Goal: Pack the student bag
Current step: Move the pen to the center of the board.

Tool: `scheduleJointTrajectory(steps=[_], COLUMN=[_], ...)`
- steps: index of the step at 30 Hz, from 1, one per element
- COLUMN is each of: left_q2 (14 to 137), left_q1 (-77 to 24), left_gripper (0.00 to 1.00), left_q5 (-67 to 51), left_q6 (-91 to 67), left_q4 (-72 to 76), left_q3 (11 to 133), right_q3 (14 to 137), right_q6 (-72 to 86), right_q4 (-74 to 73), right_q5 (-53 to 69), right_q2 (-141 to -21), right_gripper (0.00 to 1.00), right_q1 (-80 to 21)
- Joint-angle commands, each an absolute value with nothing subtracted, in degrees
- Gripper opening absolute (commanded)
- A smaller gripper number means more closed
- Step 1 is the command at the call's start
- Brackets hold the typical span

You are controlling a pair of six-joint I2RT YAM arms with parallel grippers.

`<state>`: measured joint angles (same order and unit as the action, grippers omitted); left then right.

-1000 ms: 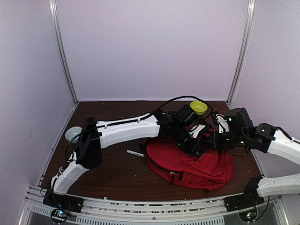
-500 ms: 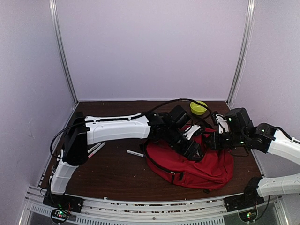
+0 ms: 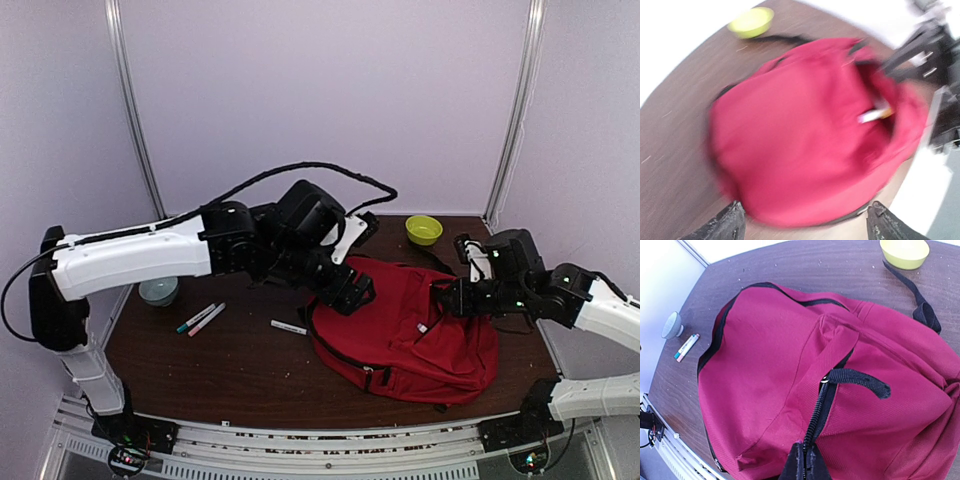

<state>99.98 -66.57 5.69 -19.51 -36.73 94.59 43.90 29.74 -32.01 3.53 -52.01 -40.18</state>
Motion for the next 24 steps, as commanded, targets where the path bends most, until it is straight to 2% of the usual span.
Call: scheduleJointTrajectory(steps=[1,6,11,19,24], left_q2=[92.95,85.48,83.65,89.96,95.22], left_q1=[-65.25,-62.44,-58.72,-55.96,-53.36], left_gripper=[0.86,0.82,0.85,0.86,0.83], left_q5=[22.34,21.97,13.72,6.34,0.23], left_q6=[-16.93,-15.8,-5.29,13.16,24.03], left_q4=[-45.55,-48.12,-52.79,-42.85,-35.51], left_q3=[86.72,76.26,73.25,70.15,68.97], right_q3=[43.35,41.9,38.21,35.84,34.2], right_q6=[28.05,26.11,24.36,24.37,24.55], right_q4=[-28.69,-26.13,-19.21,-15.87,-16.26], right_q5=[2.0,1.25,0.13,0.13,0.23], right_q2=[-50.22,-51.47,-52.22,-53.42,-51.12], right_gripper=[0.0,0.0,0.0,0.0,0.0], right_q1=[-40.61,-40.61,-40.61,-40.61,-40.61])
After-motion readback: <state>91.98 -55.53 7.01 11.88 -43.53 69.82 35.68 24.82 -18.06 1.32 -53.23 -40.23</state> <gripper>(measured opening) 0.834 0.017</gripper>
